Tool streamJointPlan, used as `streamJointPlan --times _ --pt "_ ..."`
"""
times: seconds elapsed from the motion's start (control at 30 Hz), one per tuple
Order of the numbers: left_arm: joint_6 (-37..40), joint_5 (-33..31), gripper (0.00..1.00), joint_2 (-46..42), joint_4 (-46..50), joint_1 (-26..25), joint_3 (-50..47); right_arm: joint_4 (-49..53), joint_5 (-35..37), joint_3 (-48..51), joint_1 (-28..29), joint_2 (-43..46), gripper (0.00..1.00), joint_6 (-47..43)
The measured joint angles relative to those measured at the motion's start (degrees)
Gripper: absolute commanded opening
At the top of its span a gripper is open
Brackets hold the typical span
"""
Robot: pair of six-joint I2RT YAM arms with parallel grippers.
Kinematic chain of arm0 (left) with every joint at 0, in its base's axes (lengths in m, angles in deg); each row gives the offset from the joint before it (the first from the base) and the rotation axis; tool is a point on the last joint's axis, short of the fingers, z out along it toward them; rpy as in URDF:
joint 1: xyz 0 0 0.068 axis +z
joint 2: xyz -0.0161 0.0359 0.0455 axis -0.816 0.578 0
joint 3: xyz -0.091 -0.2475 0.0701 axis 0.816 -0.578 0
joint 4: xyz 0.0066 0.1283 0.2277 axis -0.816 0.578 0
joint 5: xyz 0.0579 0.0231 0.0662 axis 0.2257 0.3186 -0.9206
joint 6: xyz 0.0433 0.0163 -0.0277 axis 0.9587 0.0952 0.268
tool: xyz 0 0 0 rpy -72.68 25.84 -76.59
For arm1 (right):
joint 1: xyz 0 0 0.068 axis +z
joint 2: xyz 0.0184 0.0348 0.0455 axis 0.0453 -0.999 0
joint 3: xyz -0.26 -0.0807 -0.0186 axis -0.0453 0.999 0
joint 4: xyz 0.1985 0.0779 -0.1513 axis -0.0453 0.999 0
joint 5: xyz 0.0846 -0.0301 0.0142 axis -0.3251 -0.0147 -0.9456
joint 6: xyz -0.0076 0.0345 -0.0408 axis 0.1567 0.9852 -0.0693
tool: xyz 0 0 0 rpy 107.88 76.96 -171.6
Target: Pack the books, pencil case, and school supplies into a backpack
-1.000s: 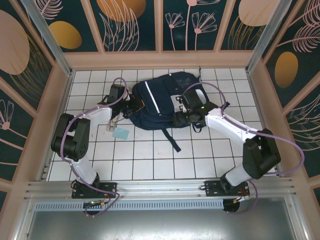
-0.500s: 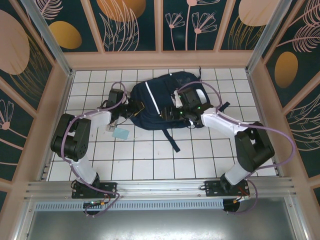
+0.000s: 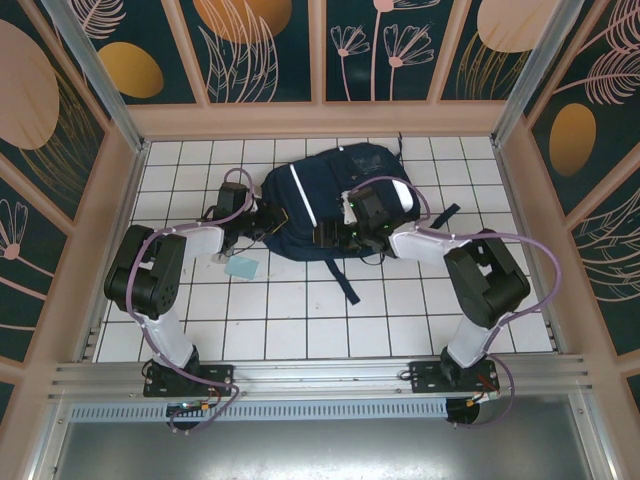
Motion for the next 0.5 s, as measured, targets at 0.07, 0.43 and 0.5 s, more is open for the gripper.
streamJointPlan --times 0.07,0.43,0.5 --pt "-0.4 0.0 0.18 0.0 -0.5 -0.1 -0.3 -1.3 0.3 -0.5 0.7 -1.6 0.85 0.2" --pt "-3.7 -1.8 0.19 1.7 -4.0 -1.0 -1.0 -7.8 -2.7 0.3 1.5 -3.5 0.84 5.1" --pt "-4.1 -2.0 0.19 1.8 -4.3 -1.2 -0.9 -9.8 -5.4 0.9 1.5 -2.9 0.84 7.2"
